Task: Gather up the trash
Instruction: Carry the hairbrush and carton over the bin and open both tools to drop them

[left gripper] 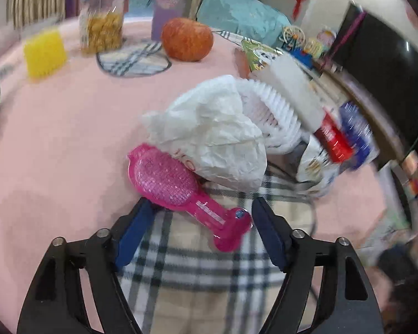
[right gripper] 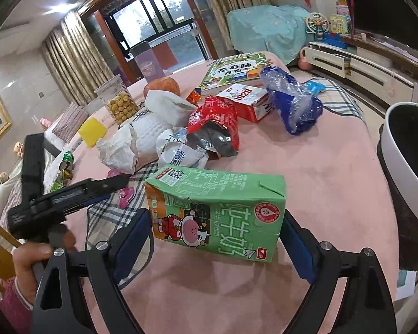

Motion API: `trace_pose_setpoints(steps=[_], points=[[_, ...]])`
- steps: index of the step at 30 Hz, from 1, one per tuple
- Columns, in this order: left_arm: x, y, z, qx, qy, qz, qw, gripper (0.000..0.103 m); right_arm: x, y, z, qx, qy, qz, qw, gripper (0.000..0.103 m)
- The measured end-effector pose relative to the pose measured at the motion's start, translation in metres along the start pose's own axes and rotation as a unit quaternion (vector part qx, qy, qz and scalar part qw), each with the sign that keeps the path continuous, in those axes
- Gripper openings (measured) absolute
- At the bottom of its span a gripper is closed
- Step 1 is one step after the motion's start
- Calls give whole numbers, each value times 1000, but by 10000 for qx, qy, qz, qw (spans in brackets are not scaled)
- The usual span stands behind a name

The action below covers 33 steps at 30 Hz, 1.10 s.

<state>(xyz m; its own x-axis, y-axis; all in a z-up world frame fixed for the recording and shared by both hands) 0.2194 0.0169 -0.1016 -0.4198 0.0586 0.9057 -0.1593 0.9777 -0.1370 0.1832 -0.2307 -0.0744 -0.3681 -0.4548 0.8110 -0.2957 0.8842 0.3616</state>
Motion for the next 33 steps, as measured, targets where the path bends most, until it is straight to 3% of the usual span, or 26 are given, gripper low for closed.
trace_pose_setpoints(steps=[1, 2, 5, 9, 10, 17, 33], points=[[-1, -3, 1, -89, -8, -151, 9998, 60, 1, -1, 0, -15, -8, 3, 10000, 91], [0, -4, 1, -161, -29, -140, 9998, 42, 2, -2, 0, -28, -23, 2, 10000, 91], [2, 0, 4, -334, -29, -138, 9993, 21, 6, -3, 1, -80, -78, -15, 9999, 91], [14, 13, 19, -411, -39, 71, 9991, 15, 9, -5, 5, -157, -125, -118, 9997, 91], [19, 17, 24, -425, -69, 130, 9990, 9, 11, -5, 6, -157, -144, -139, 9997, 91], [55, 17, 57, -579, -192, 635, 9961, 3, 22, -5, 14, -189, -254, -221, 9993, 91], [56, -82, 70, -1606, -38, 1262, 9789, 3, 64, -47, 37, -622, -565, 99, 9964, 91]])
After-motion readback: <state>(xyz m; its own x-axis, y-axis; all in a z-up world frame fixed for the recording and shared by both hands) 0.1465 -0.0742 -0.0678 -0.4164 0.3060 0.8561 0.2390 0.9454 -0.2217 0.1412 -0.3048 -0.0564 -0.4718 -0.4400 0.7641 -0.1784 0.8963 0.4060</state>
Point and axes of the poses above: each gripper's, at about its wrist camera, not at the fingertips, and x roughly against the way its jaws point, y to its left, z to its underside, the point moved 1 cm from there along -x, roughly the way its jaws point, and after that the axes turned 14 degrees about y, right-handed, at the moved point
